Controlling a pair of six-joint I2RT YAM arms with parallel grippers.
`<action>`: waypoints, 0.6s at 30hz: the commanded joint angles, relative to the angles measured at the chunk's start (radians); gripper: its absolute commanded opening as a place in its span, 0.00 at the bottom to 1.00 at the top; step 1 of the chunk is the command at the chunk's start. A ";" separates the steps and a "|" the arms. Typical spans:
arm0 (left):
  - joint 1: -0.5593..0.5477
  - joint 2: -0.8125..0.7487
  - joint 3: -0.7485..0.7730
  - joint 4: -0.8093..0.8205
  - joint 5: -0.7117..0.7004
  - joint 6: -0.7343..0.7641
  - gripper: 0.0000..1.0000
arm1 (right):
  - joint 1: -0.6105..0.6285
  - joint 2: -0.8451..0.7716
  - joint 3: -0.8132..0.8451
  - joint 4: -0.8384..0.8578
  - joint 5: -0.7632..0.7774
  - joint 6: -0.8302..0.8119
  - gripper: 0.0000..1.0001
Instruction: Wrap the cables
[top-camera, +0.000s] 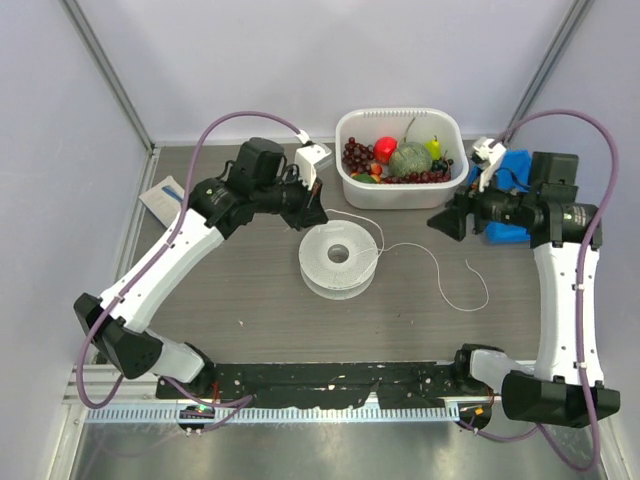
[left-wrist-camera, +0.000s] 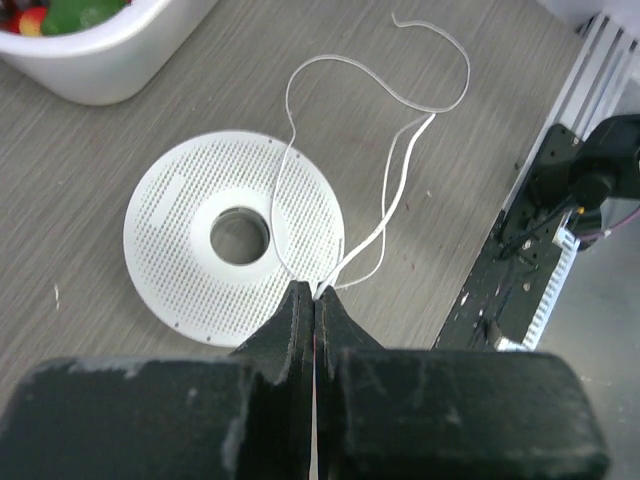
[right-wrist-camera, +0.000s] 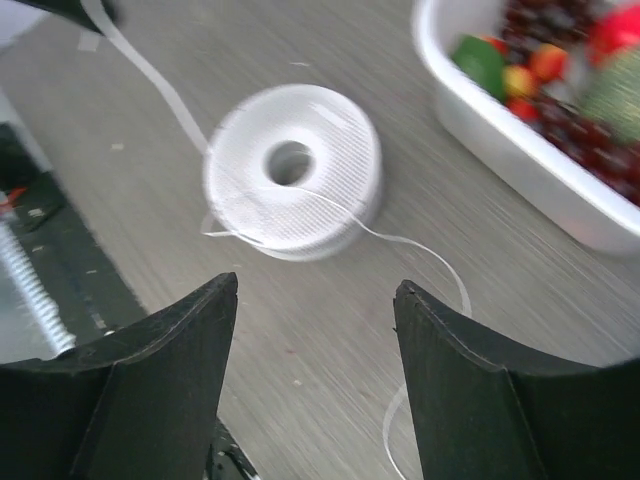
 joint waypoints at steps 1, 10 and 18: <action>-0.015 0.025 0.040 0.125 0.028 -0.103 0.00 | 0.169 -0.010 -0.011 0.141 -0.070 0.165 0.69; -0.079 0.078 0.060 0.157 0.016 -0.082 0.00 | 0.437 0.008 -0.061 0.344 0.105 0.249 0.79; -0.127 0.078 0.053 0.166 0.013 -0.030 0.00 | 0.541 0.056 -0.058 0.315 0.157 0.149 0.68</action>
